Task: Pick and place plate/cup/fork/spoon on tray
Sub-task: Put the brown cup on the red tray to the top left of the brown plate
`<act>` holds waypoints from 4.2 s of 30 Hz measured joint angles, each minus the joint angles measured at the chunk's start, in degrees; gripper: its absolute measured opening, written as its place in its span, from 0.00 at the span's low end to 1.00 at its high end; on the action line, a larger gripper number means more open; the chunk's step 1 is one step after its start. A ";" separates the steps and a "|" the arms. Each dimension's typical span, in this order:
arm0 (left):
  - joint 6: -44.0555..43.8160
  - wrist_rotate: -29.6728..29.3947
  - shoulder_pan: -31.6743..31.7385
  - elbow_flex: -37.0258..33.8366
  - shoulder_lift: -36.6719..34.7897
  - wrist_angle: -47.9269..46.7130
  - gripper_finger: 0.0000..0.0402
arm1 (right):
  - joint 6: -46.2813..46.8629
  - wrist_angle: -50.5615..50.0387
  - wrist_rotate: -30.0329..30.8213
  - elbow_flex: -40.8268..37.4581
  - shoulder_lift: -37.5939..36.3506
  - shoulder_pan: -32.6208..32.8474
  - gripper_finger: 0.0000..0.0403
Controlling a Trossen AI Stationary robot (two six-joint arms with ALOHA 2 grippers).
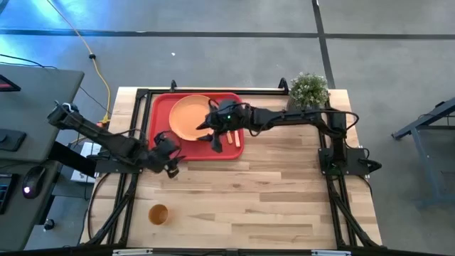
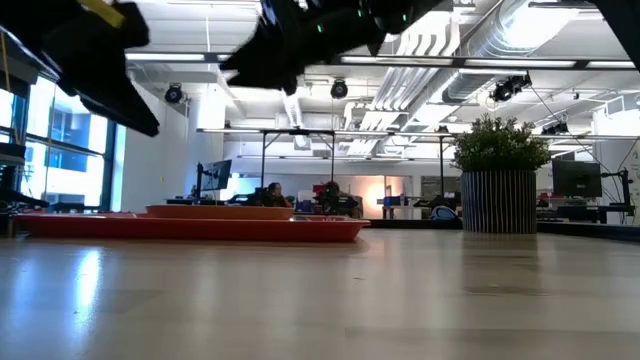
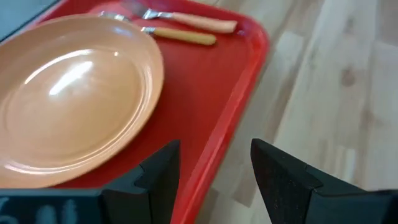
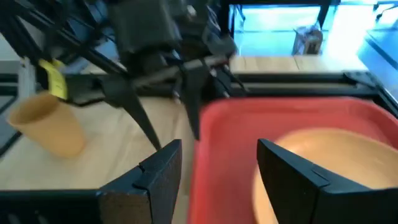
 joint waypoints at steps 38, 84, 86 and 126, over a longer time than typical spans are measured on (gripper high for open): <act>-5.94 21.97 -30.65 -1.04 0.03 6.74 0.46 | 28.87 -9.28 47.82 1.55 3.57 32.18 0.50; 19.54 2.60 40.94 29.93 6.46 -33.20 0.00 | 22.92 -40.19 48.74 1.27 2.97 13.44 0.50; 19.99 2.81 45.41 28.07 6.59 -30.64 0.00 | 20.86 -38.01 48.73 -0.30 2.89 12.26 0.50; 8.28 12.84 76.21 15.49 29.03 -0.19 0.03 | 3.56 -13.68 27.99 -22.80 -5.92 6.99 0.50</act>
